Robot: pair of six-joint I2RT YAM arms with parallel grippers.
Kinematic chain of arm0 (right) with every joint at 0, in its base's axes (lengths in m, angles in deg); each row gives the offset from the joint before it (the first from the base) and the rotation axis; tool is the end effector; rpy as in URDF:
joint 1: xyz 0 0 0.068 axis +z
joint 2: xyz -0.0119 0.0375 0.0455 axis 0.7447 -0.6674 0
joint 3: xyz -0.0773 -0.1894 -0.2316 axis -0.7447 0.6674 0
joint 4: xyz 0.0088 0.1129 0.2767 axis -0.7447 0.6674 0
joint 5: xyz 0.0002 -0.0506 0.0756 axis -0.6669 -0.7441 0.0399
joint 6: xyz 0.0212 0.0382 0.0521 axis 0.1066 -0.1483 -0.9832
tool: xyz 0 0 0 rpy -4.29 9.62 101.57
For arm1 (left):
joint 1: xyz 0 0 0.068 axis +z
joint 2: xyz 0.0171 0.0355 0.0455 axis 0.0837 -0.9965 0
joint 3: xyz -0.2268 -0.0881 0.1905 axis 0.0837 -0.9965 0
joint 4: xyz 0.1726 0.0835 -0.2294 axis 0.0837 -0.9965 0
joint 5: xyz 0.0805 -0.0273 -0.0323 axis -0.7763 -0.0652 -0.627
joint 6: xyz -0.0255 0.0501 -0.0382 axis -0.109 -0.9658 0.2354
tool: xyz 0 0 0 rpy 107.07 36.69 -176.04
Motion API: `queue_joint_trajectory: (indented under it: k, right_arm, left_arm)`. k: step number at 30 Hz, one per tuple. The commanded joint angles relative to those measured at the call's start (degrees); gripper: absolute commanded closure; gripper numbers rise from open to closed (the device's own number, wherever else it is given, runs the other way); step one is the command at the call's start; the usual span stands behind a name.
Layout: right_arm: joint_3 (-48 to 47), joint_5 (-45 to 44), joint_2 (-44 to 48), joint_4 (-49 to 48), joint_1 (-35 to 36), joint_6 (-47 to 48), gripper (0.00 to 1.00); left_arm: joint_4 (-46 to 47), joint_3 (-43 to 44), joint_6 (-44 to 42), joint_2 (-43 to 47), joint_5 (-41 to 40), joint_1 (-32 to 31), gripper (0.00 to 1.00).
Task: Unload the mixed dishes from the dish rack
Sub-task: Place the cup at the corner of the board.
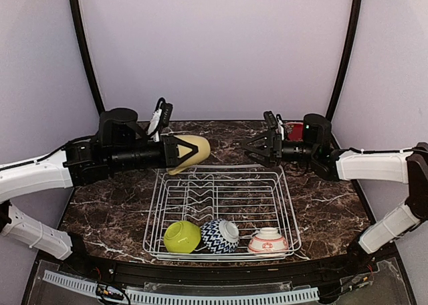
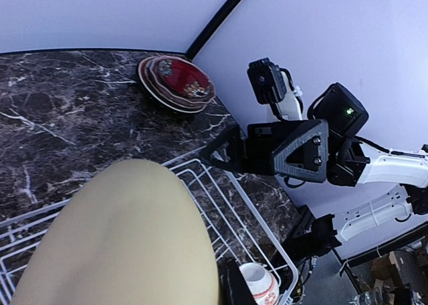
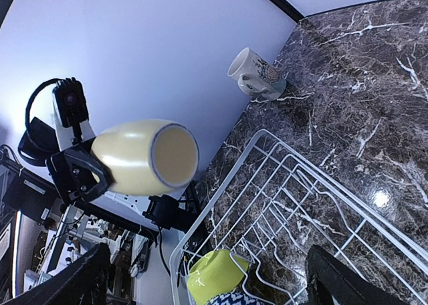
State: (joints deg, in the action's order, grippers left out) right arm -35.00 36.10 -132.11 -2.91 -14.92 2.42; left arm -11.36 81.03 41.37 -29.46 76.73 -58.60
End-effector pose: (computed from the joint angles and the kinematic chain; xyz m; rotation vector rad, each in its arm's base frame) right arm 0.2727 0.2257 0.2756 -0.4125 1.9492 1.7065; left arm 0.1902 -0.2668 0.3673 0.3067 1.9114 -1.2073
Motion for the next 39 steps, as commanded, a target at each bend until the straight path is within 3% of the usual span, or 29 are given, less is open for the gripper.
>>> queue_joint_trajectory:
  k: [1, 7, 15, 24, 30, 35, 39]
  right_arm:
    - [-1.87, -1.17, 0.75, 2.87, -0.08, 2.97, 0.01]
    - [-2.37, -1.26, -0.4, 3.67, -0.17, 2.93, 0.01]
    - [-3.15, -1.44, -1.38, 5.44, -0.13, 3.35, 0.01]
    - [-3.24, -2.22, -0.93, 6.95, -0.15, 4.21, 0.01]
    - [-3.8, -5.12, 1.71, 12.41, -0.12, 8.25, 0.01]
    - [-3.81, -6.84, 3.33, 15.1, -0.09, 10.29, 0.01]
    - [-3.4, -7.4, 4.04, 15.8, -0.08, 10.79, 0.01]
  left_arm:
    - [-23.68, 6.91, -6.81, 6.0, -14.85, 2.8, 0.99]
    - [-41.8, 8.2, -1.6, 11.61, -22.0, 12.71, 0.99]
    - [-52.35, 6.24, 2.46, 15.39, -24.12, 24.9, 0.99]
    - [-50.51, 4.08, 6.9, 12.45, -25.75, 39.79, 0.99]
    - [-44.7, 2.36, 12.62, 6.44, -16.96, 50.81, 0.99]
    - [-43.03, 2.61, 18.45, -0.06, -12.55, 56.6, 0.99]
    - [-44.81, 6.93, 19.13, -6.67, -13.99, 57.84, 0.99]
